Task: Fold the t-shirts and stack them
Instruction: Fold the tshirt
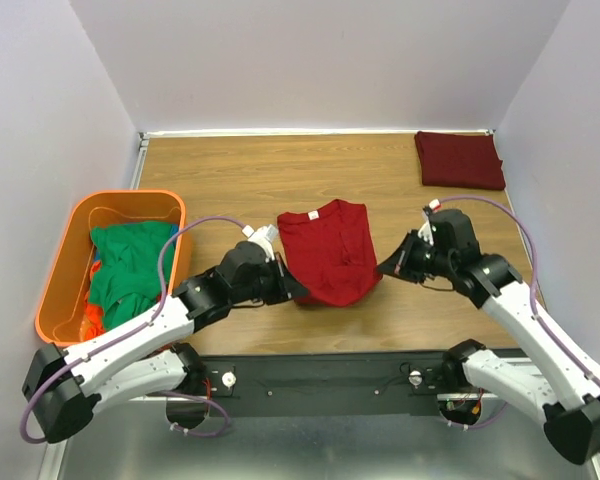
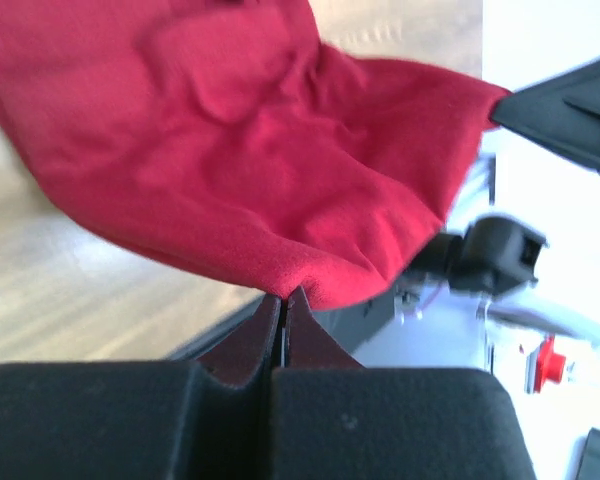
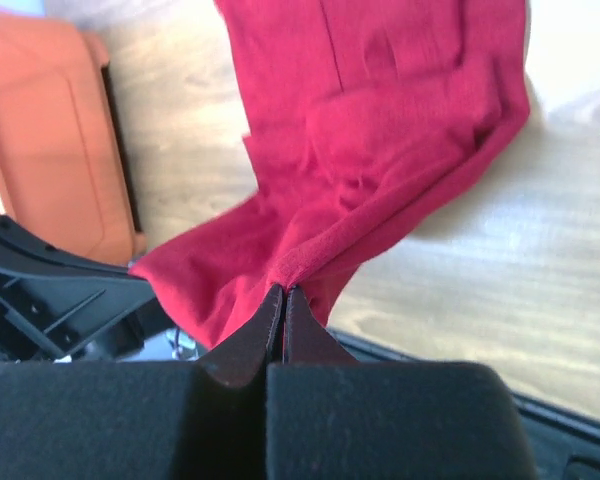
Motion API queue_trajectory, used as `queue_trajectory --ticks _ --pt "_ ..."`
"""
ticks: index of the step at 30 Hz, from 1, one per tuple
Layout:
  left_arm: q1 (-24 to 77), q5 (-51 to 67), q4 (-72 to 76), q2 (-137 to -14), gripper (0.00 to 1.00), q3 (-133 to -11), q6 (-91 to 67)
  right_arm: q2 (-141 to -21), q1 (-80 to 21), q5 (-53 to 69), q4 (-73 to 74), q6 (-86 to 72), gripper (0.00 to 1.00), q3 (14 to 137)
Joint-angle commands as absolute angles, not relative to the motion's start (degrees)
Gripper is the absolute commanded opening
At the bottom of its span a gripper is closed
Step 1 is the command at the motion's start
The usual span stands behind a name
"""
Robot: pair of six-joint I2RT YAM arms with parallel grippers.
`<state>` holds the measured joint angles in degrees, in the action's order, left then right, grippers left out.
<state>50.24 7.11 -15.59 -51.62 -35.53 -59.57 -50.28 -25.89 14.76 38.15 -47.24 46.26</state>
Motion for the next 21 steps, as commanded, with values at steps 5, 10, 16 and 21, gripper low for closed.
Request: queue_trajectory --ticks 5,10,16,21 --pt "41.32 15.20 -9.84 -57.74 0.00 -41.82 -54.76 -61.42 -26.10 8.00 31.91 -44.39 0.01 56.59" --pt "35.34 17.40 -9.67 -62.74 0.00 -45.34 -51.51 -68.01 -25.23 5.98 30.59 -43.33 0.01 63.71" --pt "31.04 19.69 -7.82 -69.85 0.00 -50.27 -49.22 -77.67 -22.51 6.24 29.01 -41.66 0.01 70.65" --pt "28.04 21.35 -5.37 -76.01 0.00 -52.29 -48.96 -84.80 -18.99 9.40 26.20 -41.40 0.01 73.47"
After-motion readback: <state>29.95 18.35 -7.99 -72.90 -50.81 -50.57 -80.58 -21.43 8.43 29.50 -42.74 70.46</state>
